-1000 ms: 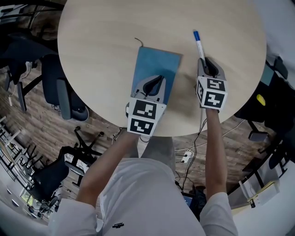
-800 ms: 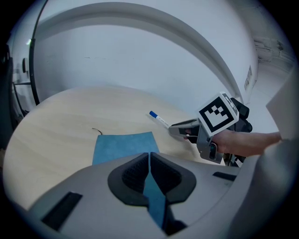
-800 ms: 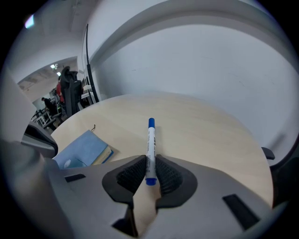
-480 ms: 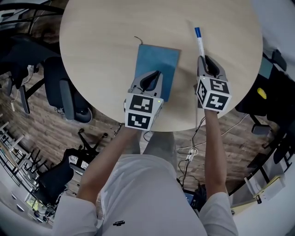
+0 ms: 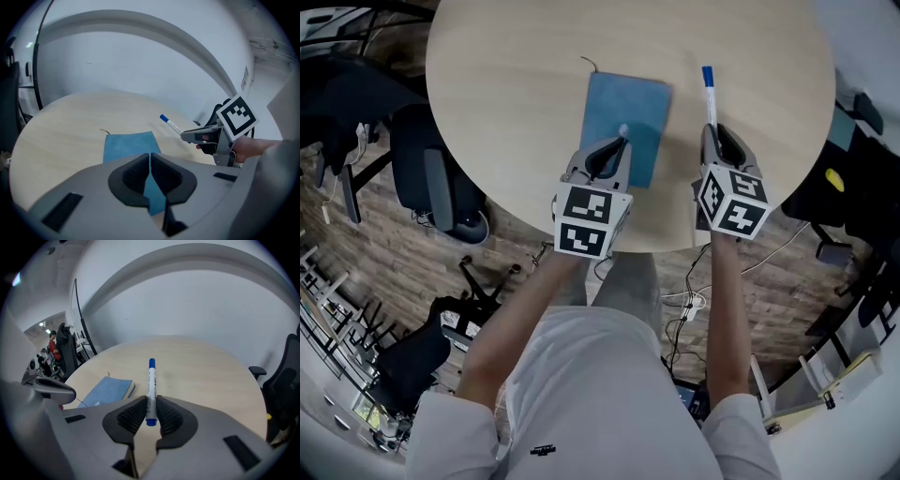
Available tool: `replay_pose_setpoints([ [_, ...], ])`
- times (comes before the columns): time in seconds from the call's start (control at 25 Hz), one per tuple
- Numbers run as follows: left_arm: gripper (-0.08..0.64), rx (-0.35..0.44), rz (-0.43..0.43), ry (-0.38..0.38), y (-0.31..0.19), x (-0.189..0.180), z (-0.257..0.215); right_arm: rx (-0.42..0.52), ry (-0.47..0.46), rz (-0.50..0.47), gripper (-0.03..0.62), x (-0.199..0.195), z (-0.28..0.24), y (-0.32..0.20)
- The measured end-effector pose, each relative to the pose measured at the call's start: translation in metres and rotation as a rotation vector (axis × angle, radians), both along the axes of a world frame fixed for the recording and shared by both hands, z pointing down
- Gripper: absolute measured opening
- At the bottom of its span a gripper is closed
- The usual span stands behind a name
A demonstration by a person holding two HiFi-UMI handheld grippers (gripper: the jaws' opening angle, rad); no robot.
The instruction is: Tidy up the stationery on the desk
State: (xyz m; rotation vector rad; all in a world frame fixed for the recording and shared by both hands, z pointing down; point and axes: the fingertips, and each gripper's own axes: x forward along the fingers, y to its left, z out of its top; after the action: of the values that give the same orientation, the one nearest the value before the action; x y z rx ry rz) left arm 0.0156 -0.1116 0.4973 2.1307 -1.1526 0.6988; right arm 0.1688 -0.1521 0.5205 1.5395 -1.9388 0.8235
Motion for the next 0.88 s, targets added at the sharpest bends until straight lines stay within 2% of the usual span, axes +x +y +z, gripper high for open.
replay_pose_setpoints([
  [0.48, 0.029, -0.033, -0.001, -0.003, 0.032, -0.027, 0.016, -0.058, -0.027, 0.103, 0.091, -0.027, 0.019, 0.055],
  [0.64, 0.028, -0.036, 0.002, -0.002, 0.038, -0.032, 0.018, -0.092, -0.049, 0.131, 0.091, -0.037, 0.030, 0.064],
  [0.88, 0.028, -0.046, -0.015, -0.010, 0.038, -0.049, 0.026, -0.104, -0.033, 0.142, 0.092, -0.054, 0.039, 0.061],
])
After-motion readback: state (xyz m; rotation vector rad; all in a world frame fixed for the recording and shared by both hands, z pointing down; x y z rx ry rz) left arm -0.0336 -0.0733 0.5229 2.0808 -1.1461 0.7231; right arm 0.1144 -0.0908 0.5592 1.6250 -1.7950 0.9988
